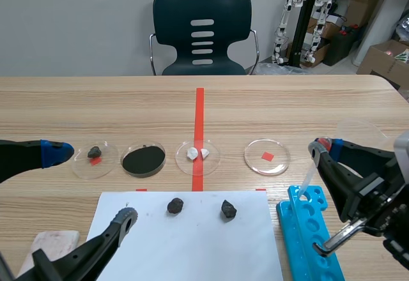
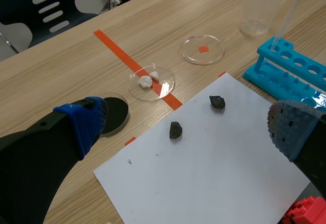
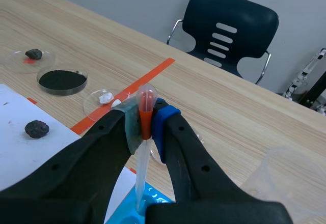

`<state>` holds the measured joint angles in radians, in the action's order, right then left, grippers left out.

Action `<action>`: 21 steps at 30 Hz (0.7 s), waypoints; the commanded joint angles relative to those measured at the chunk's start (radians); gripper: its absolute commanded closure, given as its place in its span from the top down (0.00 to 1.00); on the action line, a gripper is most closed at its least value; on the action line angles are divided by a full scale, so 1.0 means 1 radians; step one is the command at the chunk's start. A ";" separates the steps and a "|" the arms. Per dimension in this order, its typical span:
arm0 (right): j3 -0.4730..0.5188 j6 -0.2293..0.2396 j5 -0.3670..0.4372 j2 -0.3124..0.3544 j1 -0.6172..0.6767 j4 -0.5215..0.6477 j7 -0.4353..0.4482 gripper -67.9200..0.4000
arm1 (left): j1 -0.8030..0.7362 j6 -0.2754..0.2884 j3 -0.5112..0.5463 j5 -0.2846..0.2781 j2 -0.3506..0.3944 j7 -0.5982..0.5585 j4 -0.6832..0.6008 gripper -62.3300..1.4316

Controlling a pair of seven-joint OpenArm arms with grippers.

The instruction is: Pick up the dropper by the top with the right hand

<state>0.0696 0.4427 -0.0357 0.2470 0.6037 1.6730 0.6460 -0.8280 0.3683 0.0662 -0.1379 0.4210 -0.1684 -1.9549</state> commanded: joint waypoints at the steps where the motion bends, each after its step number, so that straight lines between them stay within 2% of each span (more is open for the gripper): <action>1: 0.004 0.000 0.017 0.014 0.014 0.040 0.016 0.02 | 0.000 0.000 0.003 -0.006 -0.002 -0.014 -0.010 1.00; 13: 0.049 0.000 0.022 0.014 0.095 0.170 0.015 0.02 | 0.000 0.000 0.003 -0.006 -0.002 -0.014 -0.010 1.00; 16: 0.054 0.000 0.058 0.028 0.111 0.192 0.014 0.02 | 0.000 0.000 0.003 -0.006 -0.002 -0.015 -0.010 1.00; 21: 0.056 0.000 0.171 0.079 0.150 0.252 -0.002 0.02 | 0.000 0.000 0.003 -0.006 -0.002 -0.015 -0.010 1.00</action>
<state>0.1143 0.4427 0.1139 0.3084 0.7479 1.8946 0.6308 -0.8280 0.3683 0.0662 -0.1379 0.4210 -0.1688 -1.9549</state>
